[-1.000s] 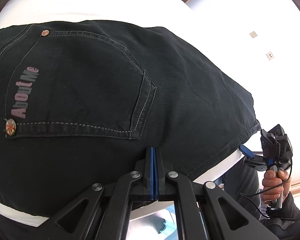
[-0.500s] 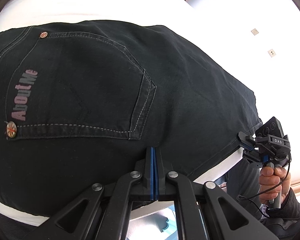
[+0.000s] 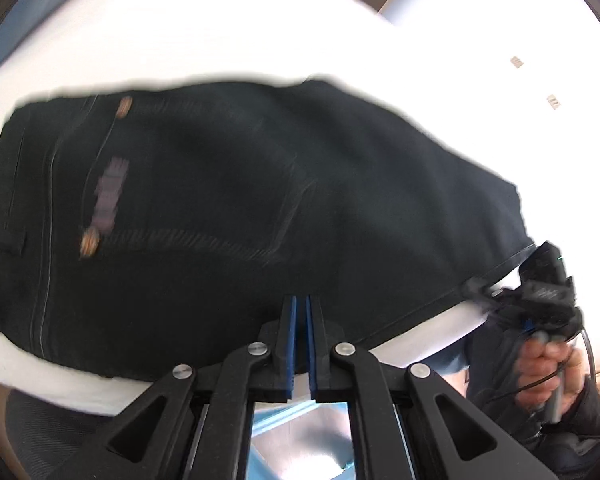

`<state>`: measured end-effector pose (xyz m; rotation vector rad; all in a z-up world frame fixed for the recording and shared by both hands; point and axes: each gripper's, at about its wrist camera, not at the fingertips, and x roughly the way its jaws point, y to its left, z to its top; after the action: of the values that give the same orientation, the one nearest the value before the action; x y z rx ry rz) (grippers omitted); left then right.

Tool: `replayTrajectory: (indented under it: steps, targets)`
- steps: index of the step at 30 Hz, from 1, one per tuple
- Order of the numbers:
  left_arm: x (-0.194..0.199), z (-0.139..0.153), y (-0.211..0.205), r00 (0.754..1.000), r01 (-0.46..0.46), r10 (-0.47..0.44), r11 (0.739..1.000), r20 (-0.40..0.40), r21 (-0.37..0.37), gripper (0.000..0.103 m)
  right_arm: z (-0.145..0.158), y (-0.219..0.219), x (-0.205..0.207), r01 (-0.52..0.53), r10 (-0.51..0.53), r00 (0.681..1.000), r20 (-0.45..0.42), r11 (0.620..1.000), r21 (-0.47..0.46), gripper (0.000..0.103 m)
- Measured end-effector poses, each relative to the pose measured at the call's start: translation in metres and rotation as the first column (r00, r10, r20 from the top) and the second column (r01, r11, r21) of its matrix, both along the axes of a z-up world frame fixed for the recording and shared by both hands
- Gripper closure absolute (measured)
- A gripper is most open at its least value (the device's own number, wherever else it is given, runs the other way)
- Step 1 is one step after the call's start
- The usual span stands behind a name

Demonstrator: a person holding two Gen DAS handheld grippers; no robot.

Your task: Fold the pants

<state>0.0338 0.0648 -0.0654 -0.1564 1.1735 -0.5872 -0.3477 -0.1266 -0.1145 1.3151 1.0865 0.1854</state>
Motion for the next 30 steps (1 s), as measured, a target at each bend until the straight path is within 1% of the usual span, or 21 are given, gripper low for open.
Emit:
replayTrajectory:
  steps: [2, 4, 5, 6, 7, 8, 9, 10, 11, 12, 14, 15, 17, 20, 22, 23, 24, 25, 27, 28, 30]
  targets:
    - [0.006, 0.012, -0.024, 0.999, 0.021, -0.019, 0.998, 0.040, -0.062, 0.099, -0.002, 0.003, 0.002, -0.004, 0.004, 1.000, 0.007, 1.000, 0.000, 0.102]
    - [0.013, 0.016, -0.057, 0.996, 0.074, -0.068, 0.992, 0.062, -0.100, 0.088, -0.006, 0.000, 0.000, -0.011, 0.011, 1.000, 0.019, 1.000, 0.000, 0.102]
    - [0.016, 0.016, -0.076, 0.992, 0.108, -0.100, 0.989, 0.077, -0.100, 0.085, -0.007, 0.001, 0.001, -0.013, 0.012, 1.000, 0.028, 1.000, 0.011, 0.102]
    - [0.017, 0.014, -0.092, 0.988, 0.140, -0.133, 0.987, 0.083, -0.085, 0.077, -0.012, -0.001, -0.001, -0.004, 0.003, 0.999, 0.032, 0.999, 0.039, 0.102]
    - [0.018, 0.007, -0.113, 0.981, 0.184, -0.181, 0.982, 0.070, -0.050, 0.075, -0.015, -0.002, -0.002, 0.005, -0.007, 0.999, 0.033, 0.998, 0.068, 0.101]
    - [0.018, -0.003, -0.127, 0.975, 0.220, -0.219, 0.976, 0.042, -0.004, 0.075, -0.017, -0.004, -0.004, 0.015, -0.017, 0.999, 0.027, 0.995, 0.094, 0.100]
    - [0.016, -0.017, -0.140, 0.969, 0.246, -0.248, 0.967, 0.017, 0.068, 0.075, -0.018, -0.007, -0.007, 0.021, -0.023, 1.000, 0.013, 0.994, 0.107, 0.100]
    - [0.010, -0.028, -0.148, 0.962, 0.269, -0.272, 0.956, 0.012, 0.120, 0.076, -0.014, -0.009, -0.010, 0.020, -0.020, 1.000, -0.003, 0.994, 0.106, 0.099]
    - [0.004, -0.029, -0.148, 0.959, 0.272, -0.280, 0.953, 0.042, 0.130, 0.076, -0.007, -0.013, -0.014, 0.007, -0.006, 1.000, -0.010, 0.996, 0.085, 0.099]
    - [0.002, -0.029, -0.146, 0.961, 0.268, -0.274, 0.956, 0.039, 0.119, 0.076, 0.002, -0.018, -0.019, -0.008, 0.009, 1.000, -0.005, 0.999, 0.052, 0.098]
    - [0.002, -0.031, -0.135, 0.970, 0.242, -0.242, 0.968, -0.001, 0.064, 0.076, 0.026, -0.037, -0.030, -0.004, 0.005, 0.999, 0.041, 1.000, -0.019, 0.098]
    - [0.003, -0.033, -0.129, 0.973, 0.230, -0.229, 0.973, -0.020, 0.038, 0.076, 0.036, -0.053, -0.035, 0.026, -0.023, 0.997, 0.068, 0.999, -0.048, 0.098]
    - [0.004, -0.036, -0.125, 0.975, 0.219, -0.218, 0.976, -0.041, 0.021, 0.078, 0.050, -0.097, -0.045, 0.144, -0.134, 0.986, 0.102, 0.985, -0.095, 0.098]
    - [-0.003, -0.031, -0.128, 0.970, 0.241, -0.239, 0.968, -0.038, 0.064, 0.079, 0.056, -0.162, -0.053, 0.296, -0.279, 0.953, 0.121, 0.943, -0.152, 0.098]
    - [-0.002, -0.025, -0.134, 0.968, 0.251, -0.248, 0.963, -0.041, 0.098, 0.080, 0.050, -0.190, -0.057, 0.338, -0.321, 0.940, 0.120, 0.923, -0.183, 0.098]
    - [0.000, -0.016, -0.137, 0.968, 0.252, -0.250, 0.961, -0.032, 0.112, 0.080, 0.038, -0.201, -0.057, 0.332, -0.326, 0.943, 0.060, 0.918, -0.220, 0.098]
    - [0.004, -0.006, -0.139, 0.967, 0.252, -0.254, 0.960, -0.003, 0.118, 0.080, 0.026, -0.208, -0.058, 0.324, -0.328, 0.945, 0.021, 0.919, -0.224, 0.100]
    - [0.011, 0.006, -0.141, 0.966, 0.251, -0.255, 0.962, 0.033, 0.106, 0.079, 0.018, -0.211, -0.059, 0.318, -0.316, 0.948, 0.040, 0.929, -0.188, 0.102]
    - [0.030, 0.027, -0.148, 0.965, 0.246, -0.250, 0.967, 0.082, 0.060, 0.077, 0.012, -0.213, -0.061, 0.320, -0.314, 0.947, 0.064, 0.931, -0.173, 0.103]
    - [0.046, 0.032, -0.156, 0.963, 0.247, -0.250, 0.968, 0.097, 0.038, 0.076, 0.012, -0.212, -0.061, 0.322, -0.315, 0.947, 0.069, 0.930, -0.177, 0.103]
    - [0.079, 0.027, -0.173, 0.964, 0.255, -0.255, 0.967, 0.081, 0.006, 0.077, 0.013, -0.208, -0.058, 0.321, -0.313, 0.947, 0.074, 0.926, -0.200, 0.103]
